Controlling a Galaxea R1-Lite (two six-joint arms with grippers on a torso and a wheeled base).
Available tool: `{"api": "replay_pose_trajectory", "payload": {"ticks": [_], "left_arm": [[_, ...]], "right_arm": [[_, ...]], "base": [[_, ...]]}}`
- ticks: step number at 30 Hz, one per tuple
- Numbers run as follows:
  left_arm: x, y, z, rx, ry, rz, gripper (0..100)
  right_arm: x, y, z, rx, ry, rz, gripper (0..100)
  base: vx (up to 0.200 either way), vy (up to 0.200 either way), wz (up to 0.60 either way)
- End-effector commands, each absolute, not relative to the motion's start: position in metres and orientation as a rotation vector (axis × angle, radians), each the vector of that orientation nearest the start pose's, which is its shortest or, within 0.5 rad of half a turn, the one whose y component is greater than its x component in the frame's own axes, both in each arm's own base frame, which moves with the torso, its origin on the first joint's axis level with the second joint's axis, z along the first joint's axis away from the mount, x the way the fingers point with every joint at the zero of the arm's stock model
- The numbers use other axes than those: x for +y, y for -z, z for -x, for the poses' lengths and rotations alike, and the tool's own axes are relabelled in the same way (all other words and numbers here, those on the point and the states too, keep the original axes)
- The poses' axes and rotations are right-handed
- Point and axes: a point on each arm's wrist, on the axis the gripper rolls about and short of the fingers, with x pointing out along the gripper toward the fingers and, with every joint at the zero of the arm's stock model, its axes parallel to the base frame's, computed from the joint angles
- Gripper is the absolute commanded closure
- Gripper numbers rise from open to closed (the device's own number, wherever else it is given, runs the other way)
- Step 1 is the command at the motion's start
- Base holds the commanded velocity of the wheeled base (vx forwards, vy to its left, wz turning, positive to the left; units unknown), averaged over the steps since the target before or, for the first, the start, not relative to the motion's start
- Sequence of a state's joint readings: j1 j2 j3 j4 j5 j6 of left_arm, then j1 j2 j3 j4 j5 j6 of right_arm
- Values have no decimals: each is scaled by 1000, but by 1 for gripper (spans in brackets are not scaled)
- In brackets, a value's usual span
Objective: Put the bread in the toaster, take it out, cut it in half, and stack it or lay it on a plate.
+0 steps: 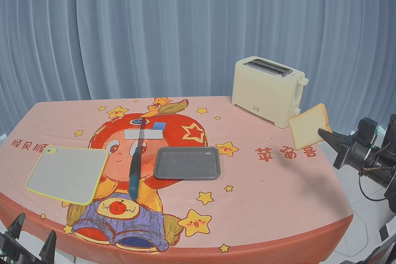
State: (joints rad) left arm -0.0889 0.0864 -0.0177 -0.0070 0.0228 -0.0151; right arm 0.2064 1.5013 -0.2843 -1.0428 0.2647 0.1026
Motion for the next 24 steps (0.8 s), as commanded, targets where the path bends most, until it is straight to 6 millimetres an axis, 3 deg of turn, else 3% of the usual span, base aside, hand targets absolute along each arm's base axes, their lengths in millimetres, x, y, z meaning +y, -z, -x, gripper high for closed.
{"api": "replay_pose_trajectory", "payload": {"ticks": [1, 13, 24], "left_arm": [[2, -78, 16, 80, 65, 11, 0], [2, -78, 16, 80, 64, 11, 0], [2, -78, 16, 80, 65, 11, 0]], "right_arm": [[50, -145, -202, 193, -470, -102, 100], [52, -160, -218, 125, -474, -80, 100], [42, -179, -232, 62, -524, -86, 100]], "base": [[0, 0, 0], [0, 0, 0], [0, 0, 0]]}}
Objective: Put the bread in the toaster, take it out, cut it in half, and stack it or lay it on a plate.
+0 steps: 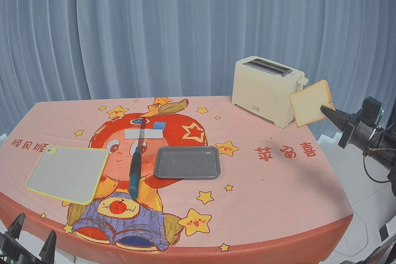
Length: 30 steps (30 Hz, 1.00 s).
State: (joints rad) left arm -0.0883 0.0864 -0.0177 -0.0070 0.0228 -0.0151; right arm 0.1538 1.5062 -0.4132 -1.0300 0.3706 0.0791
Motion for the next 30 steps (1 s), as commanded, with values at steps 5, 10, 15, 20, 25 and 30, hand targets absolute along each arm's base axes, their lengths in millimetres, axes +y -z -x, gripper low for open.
{"api": "replay_pose_trajectory", "payload": {"ticks": [5, 10, 15, 20, 25, 30], "left_arm": [[2, -78, 16, 80, 65, 11, 0], [2, -78, 16, 80, 65, 11, 0], [2, -78, 16, 80, 65, 11, 0], [2, -78, 16, 80, 65, 11, 0], [2, -78, 16, 80, 65, 12, 0], [2, -78, 16, 80, 65, 11, 0]], "right_arm": [[43, -192, -241, 13, -526, -81, 100], [44, -199, -250, 45, -523, -84, 100], [43, -203, -258, 46, -516, -80, 100], [39, -205, -274, 40, -514, -78, 100], [37, -207, -295, 24, -506, -57, 100], [36, -210, -310, 33, -506, -14, 100]], "base": [[0, 0, 0], [0, 0, 0], [0, 0, 0], [0, 0, 0], [0, 0, 0], [0, 0, 0]]}}
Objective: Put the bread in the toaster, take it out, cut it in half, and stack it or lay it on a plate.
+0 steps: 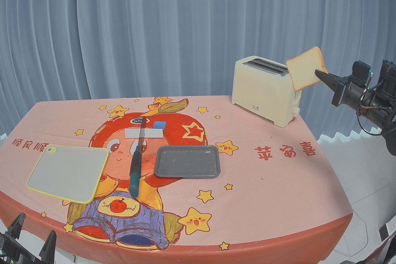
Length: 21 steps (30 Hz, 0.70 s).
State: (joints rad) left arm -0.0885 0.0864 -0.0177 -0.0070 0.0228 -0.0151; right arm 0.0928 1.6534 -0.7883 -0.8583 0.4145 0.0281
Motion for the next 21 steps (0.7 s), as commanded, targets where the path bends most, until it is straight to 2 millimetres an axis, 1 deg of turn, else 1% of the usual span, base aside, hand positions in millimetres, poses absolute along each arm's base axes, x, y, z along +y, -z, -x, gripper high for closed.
{"api": "replay_pose_trajectory", "payload": {"ticks": [1, 2, 8, 13, 17, 18, 19, 21], "left_arm": [[2, -78, 16, 80, 65, 11, 0], [2, -78, 16, 80, 65, 11, 0], [2, -78, 16, 80, 64, 11, 0], [2, -78, 16, 80, 65, 11, 0], [2, -78, 16, 80, 65, 12, 0], [2, -78, 16, 80, 64, 11, 0], [2, -78, 16, 80, 64, 11, 0], [2, -78, 16, 80, 64, 11, 0]], "right_arm": [[36, -210, -310, 33, -506, -14, 100], [34, -211, -321, 36, -510, 31, 100], [34, -220, -344, 19, -514, 72, 100], [34, -227, -359, 29, -511, 89, 100], [36, -233, -381, 19, -511, 101, 100], [36, -233, -385, 16, -511, 107, 100], [36, -233, -385, 16, -511, 107, 100], [31, -235, -401, 20, -497, 139, 100]], "base": [[0, 0, 0], [0, 0, 0], [0, 0, 0], [0, 0, 0], [0, 0, 0], [0, 0, 0], [0, 0, 0], [0, 0, 0]]}}
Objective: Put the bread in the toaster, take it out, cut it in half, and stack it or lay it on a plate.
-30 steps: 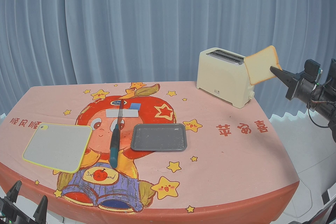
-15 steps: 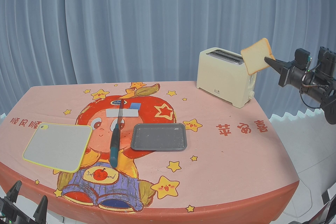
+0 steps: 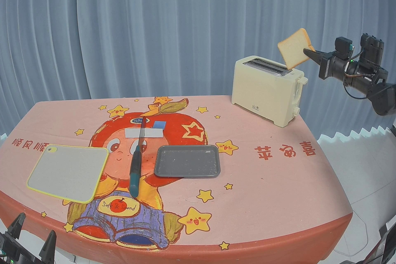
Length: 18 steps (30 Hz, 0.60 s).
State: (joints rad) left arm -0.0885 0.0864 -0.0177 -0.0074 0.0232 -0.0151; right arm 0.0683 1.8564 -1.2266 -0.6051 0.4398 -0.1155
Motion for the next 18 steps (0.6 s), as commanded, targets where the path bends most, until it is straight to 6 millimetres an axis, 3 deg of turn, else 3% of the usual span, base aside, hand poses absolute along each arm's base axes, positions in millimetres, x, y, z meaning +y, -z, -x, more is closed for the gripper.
{"api": "replay_pose_trajectory", "payload": {"ticks": [1, 14, 18], "left_arm": [[2, -78, 16, 80, 64, 11, 0], [2, -78, 16, 80, 65, 11, 0], [2, -78, 16, 80, 65, 11, 0]], "right_arm": [[29, -235, -407, 26, -492, 149, 100], [23, -235, -470, 41, -522, 172, 100], [25, -233, -477, 29, -529, 176, 100]], "base": [[0, 0, 0], [0, 0, 0], [0, 0, 0]]}}
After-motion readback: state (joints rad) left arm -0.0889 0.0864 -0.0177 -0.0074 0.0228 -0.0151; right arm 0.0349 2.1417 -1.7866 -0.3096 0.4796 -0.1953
